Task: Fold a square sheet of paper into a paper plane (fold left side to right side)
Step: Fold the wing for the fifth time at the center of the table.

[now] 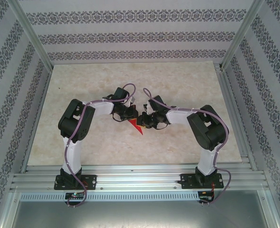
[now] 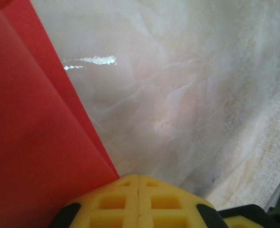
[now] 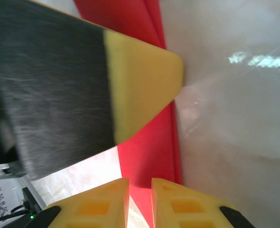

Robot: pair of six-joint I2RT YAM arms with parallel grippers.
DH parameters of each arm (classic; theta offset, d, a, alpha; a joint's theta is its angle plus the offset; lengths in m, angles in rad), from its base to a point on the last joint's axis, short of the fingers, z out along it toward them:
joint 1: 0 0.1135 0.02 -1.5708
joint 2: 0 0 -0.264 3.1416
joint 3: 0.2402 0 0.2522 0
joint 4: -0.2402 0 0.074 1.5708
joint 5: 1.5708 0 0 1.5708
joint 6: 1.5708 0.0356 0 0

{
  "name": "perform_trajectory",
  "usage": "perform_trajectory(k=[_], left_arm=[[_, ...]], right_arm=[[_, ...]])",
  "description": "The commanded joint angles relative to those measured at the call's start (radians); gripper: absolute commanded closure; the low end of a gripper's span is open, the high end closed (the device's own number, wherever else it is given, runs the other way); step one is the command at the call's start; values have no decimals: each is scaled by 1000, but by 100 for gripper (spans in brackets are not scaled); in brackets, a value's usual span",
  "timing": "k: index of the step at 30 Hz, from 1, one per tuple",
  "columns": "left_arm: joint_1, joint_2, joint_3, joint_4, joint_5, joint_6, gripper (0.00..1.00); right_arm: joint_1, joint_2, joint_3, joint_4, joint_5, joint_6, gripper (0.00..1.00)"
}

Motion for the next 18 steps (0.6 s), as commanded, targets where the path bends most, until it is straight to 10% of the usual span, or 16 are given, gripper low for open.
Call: perform_trajectory(k=[1, 18], left_arm=[[12, 57, -8, -25, -89, 37, 94], [75, -222, 15, -125, -47, 110, 66]], right_arm=[[15, 19, -16, 14, 35, 6, 80], [-1, 47, -68, -82, 164, -7, 84]])
